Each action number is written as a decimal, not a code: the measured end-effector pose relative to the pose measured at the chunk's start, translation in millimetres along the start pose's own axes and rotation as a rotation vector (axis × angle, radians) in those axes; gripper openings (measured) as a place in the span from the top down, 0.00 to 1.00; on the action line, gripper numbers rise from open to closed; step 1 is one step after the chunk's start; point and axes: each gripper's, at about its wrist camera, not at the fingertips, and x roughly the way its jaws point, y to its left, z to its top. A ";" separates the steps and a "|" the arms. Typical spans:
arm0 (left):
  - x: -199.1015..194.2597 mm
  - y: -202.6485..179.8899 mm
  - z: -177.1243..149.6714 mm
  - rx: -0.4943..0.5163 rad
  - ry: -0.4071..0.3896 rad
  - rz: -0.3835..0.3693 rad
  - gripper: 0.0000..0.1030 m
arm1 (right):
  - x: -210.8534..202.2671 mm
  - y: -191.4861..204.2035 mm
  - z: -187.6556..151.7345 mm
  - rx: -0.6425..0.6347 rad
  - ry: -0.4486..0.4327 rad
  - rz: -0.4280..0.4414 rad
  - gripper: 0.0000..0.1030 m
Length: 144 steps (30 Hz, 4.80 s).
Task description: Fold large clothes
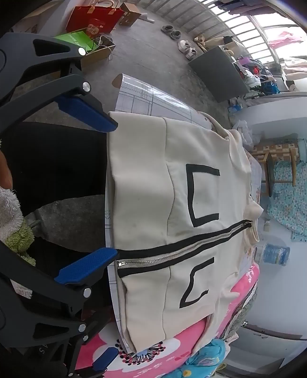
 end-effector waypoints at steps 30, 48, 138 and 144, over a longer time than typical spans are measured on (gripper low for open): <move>0.5 8.1 -1.5 -0.009 -0.001 0.014 0.08 | 2.6 8.1 0.2 -0.022 0.008 0.001 0.05; -2.2 7.0 0.9 -0.009 -0.006 0.017 0.08 | -1.6 11.1 1.3 -0.033 0.005 -0.003 0.05; 343.4 385.5 -36.7 -1.189 0.099 -0.622 0.10 | 171.8 202.6 144.1 -0.296 0.150 0.239 0.05; 440.0 339.4 -85.1 -1.553 0.126 -1.078 0.10 | 187.3 206.8 149.5 -0.286 0.168 0.225 0.05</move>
